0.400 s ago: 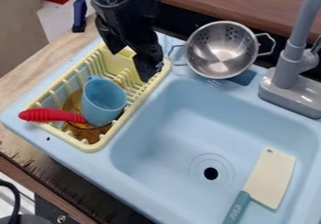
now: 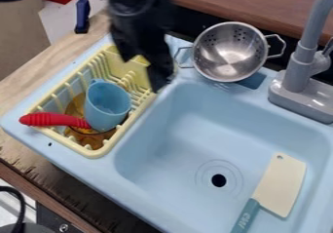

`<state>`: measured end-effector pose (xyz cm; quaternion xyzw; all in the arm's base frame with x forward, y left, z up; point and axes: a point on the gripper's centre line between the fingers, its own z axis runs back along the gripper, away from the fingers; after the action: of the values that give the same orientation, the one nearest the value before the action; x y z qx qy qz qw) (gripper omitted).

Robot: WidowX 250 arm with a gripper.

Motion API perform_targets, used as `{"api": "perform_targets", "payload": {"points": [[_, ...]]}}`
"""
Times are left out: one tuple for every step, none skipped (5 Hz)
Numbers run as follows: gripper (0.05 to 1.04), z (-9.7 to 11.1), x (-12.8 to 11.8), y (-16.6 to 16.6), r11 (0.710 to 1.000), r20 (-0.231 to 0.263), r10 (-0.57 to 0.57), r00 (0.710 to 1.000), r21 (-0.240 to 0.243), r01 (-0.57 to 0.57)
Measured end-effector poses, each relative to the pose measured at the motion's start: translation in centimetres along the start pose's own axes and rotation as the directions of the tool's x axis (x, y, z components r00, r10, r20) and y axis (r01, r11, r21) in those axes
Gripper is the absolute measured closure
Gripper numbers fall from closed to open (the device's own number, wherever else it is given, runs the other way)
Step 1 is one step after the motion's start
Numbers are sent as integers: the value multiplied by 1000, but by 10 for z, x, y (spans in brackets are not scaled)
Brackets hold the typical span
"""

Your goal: Move the silver strainer to the middle of the sink

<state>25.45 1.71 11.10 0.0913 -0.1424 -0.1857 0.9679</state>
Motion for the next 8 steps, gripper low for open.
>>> {"api": "perform_targets", "payload": {"points": [[87,-4,14,-13,993,28,-115,993,15,115],[87,-2,34,-21,954,147,-299,943,34,297],[87,-8,49,-31,892,206,-452,868,110,439],[87,-18,58,-40,813,202,-583,787,157,561],[87,-31,62,-44,777,175,-628,758,186,601],[87,-44,63,-46,769,155,-638,754,191,611],[137,-52,66,-44,761,147,-645,750,215,612],[399,-52,70,-42,762,165,-642,749,240,601]]}}
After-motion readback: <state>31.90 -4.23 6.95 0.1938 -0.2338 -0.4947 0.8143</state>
